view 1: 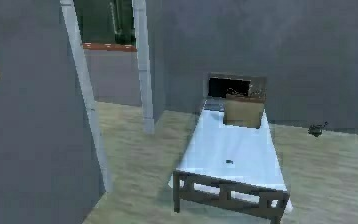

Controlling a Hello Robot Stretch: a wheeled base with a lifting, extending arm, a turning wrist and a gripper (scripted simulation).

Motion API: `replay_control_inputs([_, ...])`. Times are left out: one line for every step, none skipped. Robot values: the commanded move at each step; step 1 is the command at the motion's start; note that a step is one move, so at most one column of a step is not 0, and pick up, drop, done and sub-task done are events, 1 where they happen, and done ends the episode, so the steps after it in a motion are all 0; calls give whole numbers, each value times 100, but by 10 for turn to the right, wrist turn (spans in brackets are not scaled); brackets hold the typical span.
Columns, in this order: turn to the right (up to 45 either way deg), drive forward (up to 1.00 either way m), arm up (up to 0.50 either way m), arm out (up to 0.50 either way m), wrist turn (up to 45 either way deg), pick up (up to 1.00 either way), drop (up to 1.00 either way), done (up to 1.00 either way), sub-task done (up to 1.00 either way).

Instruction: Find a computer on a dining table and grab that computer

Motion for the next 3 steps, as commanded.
replay_control_inputs([450,0,0,0,0,0,0,0,0])
replay_control_inputs([270,0,0,0,0,0,0,0,0])
replay_control_inputs([0,75,0,0,0,0,0,0,0])
